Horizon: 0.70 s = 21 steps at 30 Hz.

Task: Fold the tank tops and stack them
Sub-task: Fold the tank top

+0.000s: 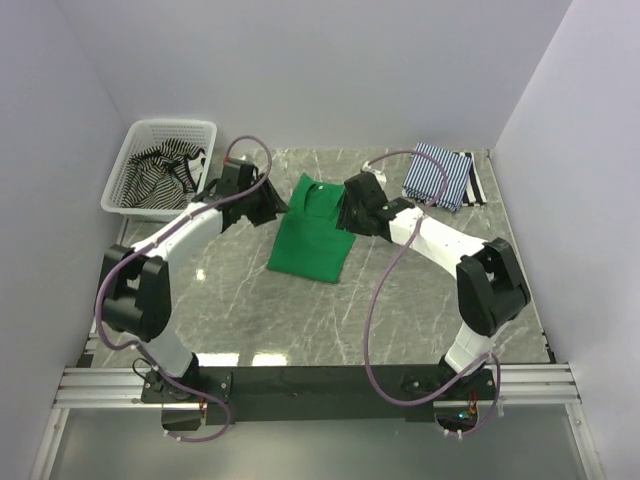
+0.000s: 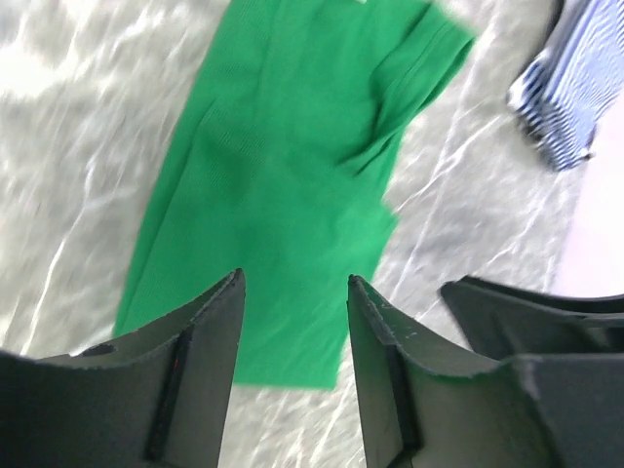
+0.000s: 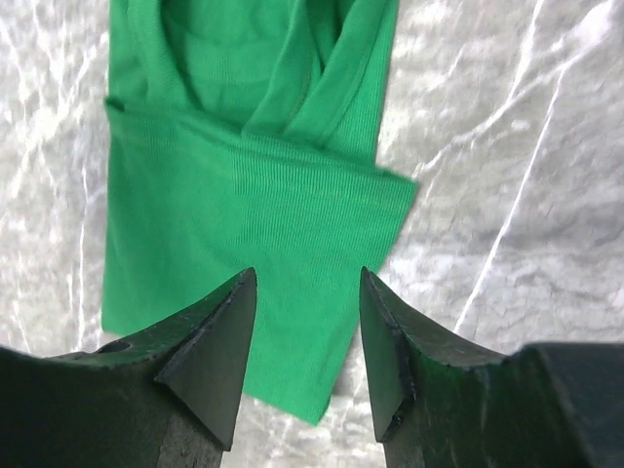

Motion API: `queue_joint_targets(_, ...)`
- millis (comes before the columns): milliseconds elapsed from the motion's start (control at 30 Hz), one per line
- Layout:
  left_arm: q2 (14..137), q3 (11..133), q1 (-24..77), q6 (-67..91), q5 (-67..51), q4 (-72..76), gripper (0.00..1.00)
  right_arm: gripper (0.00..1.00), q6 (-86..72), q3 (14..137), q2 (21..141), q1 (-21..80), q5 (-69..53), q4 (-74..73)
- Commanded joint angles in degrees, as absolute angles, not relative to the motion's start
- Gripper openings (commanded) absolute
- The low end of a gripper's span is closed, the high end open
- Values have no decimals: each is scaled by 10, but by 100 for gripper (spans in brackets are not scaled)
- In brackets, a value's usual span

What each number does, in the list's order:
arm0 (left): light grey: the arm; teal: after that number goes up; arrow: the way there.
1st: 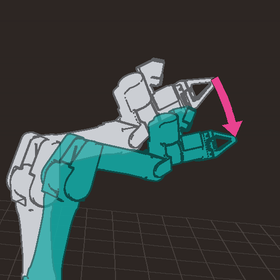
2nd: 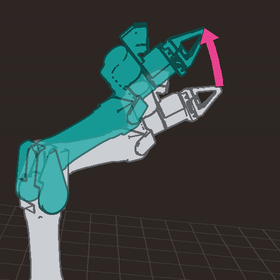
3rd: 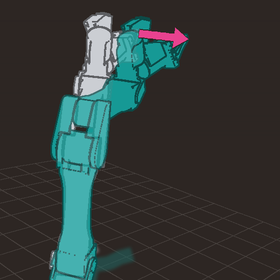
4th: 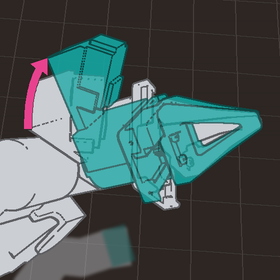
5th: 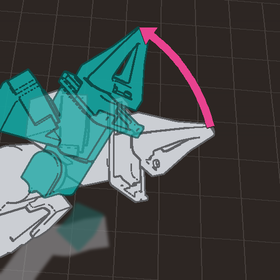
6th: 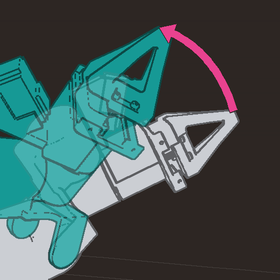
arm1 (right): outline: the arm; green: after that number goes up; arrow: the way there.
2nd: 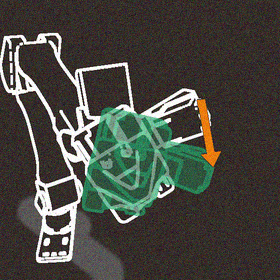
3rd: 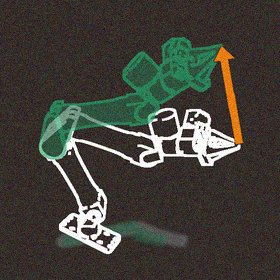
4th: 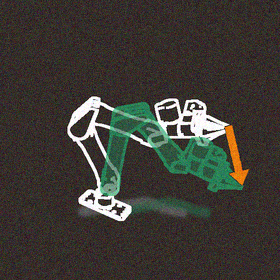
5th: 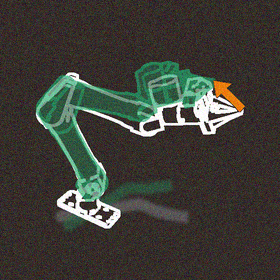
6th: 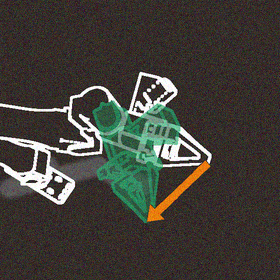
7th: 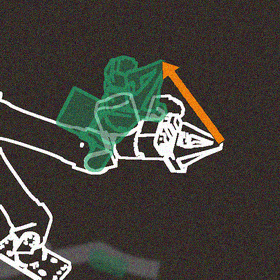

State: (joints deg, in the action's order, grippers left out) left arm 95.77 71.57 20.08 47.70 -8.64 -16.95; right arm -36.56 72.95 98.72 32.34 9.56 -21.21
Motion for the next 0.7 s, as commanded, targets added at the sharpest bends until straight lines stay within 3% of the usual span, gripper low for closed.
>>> queue_joint_targets(0, 930, 659, 213, 482, -68, -171, 51, 53, -370, 677, 947, 339, 93, -193)
queue_joint_targets(133, 892, 570, 244, 503, -47, -154, 55, 53, -382, 636, 935, 373, 88, -185)
queue_joint_targets(267, 866, 526, 271, 515, -31, -139, 66, 53, -402, 621, 938, 424, 98, -188)
queue_joint_targets(667, 842, 468, 272, 544, -2, -134, 71, 54, -446, 548, 943, 451, 90, -155)
